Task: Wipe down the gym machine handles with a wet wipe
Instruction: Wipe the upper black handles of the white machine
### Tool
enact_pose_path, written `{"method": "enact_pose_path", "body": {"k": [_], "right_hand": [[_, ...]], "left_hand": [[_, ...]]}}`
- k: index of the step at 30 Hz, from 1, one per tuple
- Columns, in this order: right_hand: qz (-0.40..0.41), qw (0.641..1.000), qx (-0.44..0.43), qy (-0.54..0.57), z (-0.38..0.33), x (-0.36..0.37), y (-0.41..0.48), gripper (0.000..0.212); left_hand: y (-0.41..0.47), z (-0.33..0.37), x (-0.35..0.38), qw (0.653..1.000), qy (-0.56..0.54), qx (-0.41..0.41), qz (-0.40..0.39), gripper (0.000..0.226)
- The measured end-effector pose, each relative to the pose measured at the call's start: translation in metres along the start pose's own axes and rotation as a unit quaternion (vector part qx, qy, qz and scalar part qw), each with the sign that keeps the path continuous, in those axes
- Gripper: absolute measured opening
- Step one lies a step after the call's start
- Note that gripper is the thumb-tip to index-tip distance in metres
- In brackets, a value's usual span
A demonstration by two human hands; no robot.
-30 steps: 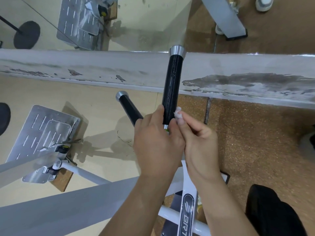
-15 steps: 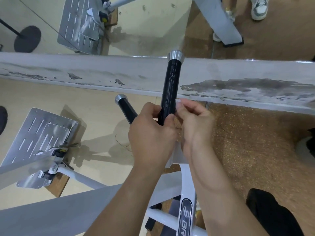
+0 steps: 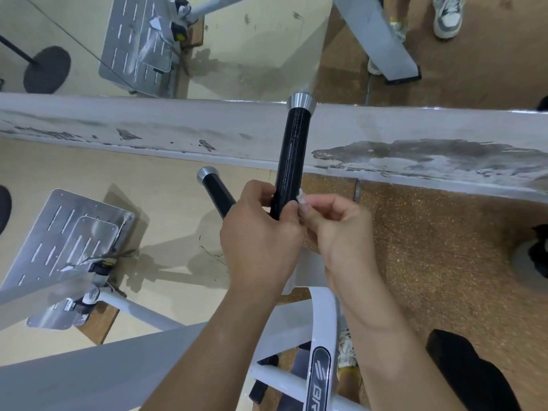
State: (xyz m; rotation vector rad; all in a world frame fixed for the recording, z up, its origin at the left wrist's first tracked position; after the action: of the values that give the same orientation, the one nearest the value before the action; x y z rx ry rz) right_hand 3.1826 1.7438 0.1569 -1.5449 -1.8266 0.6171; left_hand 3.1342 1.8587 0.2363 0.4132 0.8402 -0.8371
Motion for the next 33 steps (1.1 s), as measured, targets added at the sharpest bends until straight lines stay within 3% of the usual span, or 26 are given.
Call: {"method": "enact_pose_path", "body": {"k": [4, 6, 10, 16, 22, 25, 28, 31, 33], "right_hand": [[0.039, 0.996, -0.018, 0.075, -0.022, 0.006, 0.021, 0.021], [0.002, 0.989, 0.022, 0.145, -0.016, 0.012, 0.027, 0.017], [-0.106, 0.983, 0.100, 0.115, 0.005, 0.015, 0.015, 0.008], [-0.017, 0.980, 0.063, 0.188, -0.019, 0.019, 0.047, 0.008], [-0.023, 0.997, 0.025, 0.070, -0.023, 0.006, 0.033, 0.015], [0.008, 0.994, -0.011, 0.105, -0.044, 0.011, 0.048, 0.016], [-0.030, 0.986, 0.029, 0.162, -0.035, 0.015, 0.052, 0.010], [-0.086, 0.989, 0.050, 0.106, -0.025, 0.012, 0.044, 0.011], [-0.058, 0.996, 0.014, 0.072, -0.037, 0.010, 0.052, 0.012]], "left_hand": [[0.005, 0.004, 0.004, 0.999, -0.010, 0.017, -0.029, 0.023], [0.012, 0.015, 0.009, 0.997, -0.001, 0.059, -0.058, 0.033], [0.022, 0.021, 0.018, 0.992, 0.038, 0.102, -0.057, 0.048], [0.023, 0.019, 0.021, 0.993, 0.045, 0.104, -0.044, 0.035], [0.024, 0.016, 0.015, 0.997, -0.006, 0.081, -0.019, 0.033], [0.025, 0.013, 0.016, 0.997, -0.010, 0.073, -0.018, 0.039], [0.024, 0.014, 0.016, 0.997, -0.022, 0.076, -0.020, 0.035], [0.025, 0.013, 0.015, 0.996, -0.028, 0.082, -0.024, 0.036], [0.026, 0.008, 0.018, 0.997, -0.026, 0.072, -0.029, 0.041]]}}
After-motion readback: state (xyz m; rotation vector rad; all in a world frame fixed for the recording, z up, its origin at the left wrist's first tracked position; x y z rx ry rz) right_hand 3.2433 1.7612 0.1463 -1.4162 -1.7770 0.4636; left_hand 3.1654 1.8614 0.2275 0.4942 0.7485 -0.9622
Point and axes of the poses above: each hand's wrist, its own y-axis towards the middle knuckle, its own x-axis out of the palm, z = x × y, the point moved 8 cm from there along y, towards the middle knuckle, and after that the axes turned 13 degrees about x, right-handed, at the moved point
